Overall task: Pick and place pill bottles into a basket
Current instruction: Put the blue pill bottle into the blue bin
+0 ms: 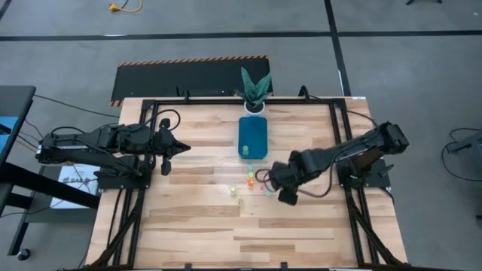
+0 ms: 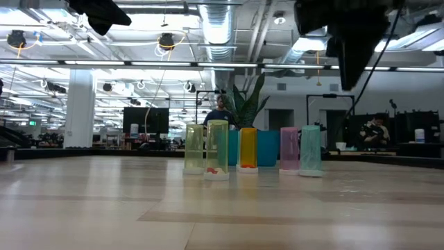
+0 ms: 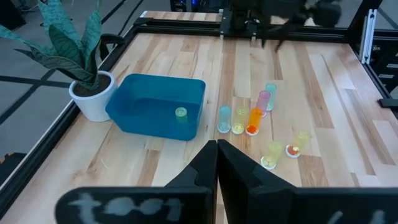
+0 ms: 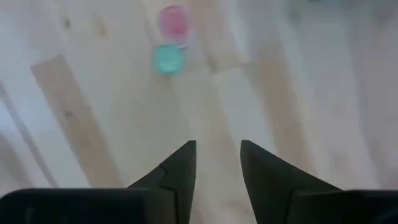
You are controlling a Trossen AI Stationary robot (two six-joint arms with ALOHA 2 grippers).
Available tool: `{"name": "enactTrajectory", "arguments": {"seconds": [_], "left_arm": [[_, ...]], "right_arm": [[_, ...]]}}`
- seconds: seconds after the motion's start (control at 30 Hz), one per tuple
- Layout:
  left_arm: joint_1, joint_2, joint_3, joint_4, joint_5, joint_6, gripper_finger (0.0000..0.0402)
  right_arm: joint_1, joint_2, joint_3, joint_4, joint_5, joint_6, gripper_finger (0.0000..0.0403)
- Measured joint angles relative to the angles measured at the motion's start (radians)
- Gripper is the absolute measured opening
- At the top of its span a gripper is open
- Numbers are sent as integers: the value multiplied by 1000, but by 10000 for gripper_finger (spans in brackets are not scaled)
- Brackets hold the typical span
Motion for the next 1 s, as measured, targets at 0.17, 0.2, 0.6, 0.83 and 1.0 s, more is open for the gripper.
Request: {"name": "enactTrajectory", "arguments": {"seconds": [0.17, 0.2, 0.6, 0.83, 1.0], "left_arm": [[0, 0, 0, 0, -1, 0, 0], [0, 0, 0, 0, -1, 0, 0], [0, 0, 0, 0, -2, 0, 0], [0, 0, 0, 0, 1, 0, 0], [0, 0, 0, 0, 3, 0, 0]], "right_arm": [[32, 74, -3, 95, -30, -16, 118], [32, 90, -3, 110, -44, -16, 119], [-54, 206, -3, 145, -214, 27, 157], [-81, 197, -2, 212, -214, 26, 183], [-89, 202, -2, 225, -213, 19, 202]]}}
